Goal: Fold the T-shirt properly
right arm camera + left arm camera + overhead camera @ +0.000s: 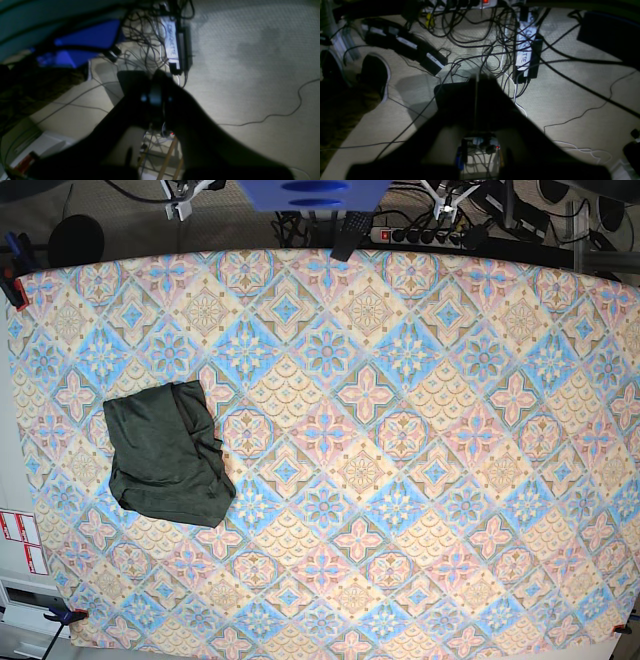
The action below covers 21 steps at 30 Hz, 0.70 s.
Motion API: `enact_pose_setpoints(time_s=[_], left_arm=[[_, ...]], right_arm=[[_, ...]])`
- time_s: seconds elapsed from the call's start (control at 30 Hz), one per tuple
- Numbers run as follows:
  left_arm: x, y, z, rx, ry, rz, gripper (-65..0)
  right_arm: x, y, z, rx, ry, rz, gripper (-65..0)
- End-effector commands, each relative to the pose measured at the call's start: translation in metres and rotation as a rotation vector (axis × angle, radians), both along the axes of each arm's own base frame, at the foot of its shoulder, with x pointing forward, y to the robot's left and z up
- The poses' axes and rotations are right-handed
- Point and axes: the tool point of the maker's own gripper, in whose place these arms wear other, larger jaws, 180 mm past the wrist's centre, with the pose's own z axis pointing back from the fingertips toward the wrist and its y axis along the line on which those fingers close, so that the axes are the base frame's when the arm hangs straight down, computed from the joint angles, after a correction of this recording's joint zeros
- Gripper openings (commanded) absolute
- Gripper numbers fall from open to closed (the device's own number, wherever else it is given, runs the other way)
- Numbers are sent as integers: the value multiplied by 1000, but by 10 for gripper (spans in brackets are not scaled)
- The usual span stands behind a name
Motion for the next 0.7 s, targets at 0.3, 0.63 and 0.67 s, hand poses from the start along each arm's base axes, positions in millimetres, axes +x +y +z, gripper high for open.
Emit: enact_pose_setpoints(time_s=[0.3,0.63,0.67], left_arm=[[25,-34,-4,-56,-40,14,-650],[36,-67,-5,-105,-60,24,-650],[36,-67,-5,-106,-63,24,-650]], right_arm=[[-2,20,-12,-120,16,-30,-650],[15,88,-13,-18,-6,-63,-650],[15,88,-13,-18,-6,-64,-650]])
